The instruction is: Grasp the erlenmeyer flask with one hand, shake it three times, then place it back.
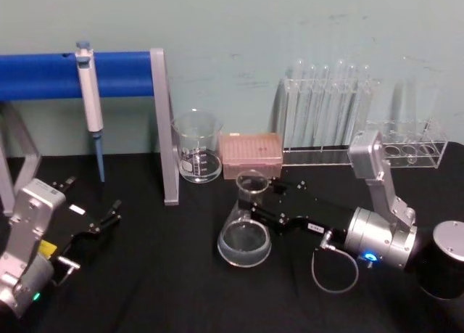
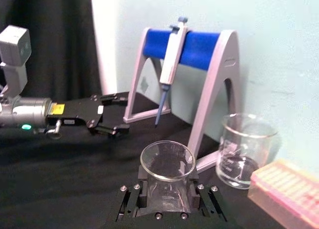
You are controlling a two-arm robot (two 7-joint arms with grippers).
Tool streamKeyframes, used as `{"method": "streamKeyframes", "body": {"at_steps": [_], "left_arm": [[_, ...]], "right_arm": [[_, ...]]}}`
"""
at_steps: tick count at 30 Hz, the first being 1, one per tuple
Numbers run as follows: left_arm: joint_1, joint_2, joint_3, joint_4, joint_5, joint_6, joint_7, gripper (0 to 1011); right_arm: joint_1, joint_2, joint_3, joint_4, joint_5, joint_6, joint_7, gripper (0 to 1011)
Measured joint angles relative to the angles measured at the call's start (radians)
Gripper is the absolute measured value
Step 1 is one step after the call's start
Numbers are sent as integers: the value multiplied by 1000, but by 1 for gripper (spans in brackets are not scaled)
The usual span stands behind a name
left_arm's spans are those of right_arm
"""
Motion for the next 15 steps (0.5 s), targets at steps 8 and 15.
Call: {"method": "streamKeyframes", "body": {"at_steps": [8, 15], "left_arm": [[0, 0, 0, 0, 0, 0, 0, 1001], [0, 0, 0, 0, 0, 0, 0, 1001]], "right_arm": [[-46, 19, 44, -81, 6, 1, -76, 453], [-97, 34, 98, -156, 24, 13, -143, 453]]}}
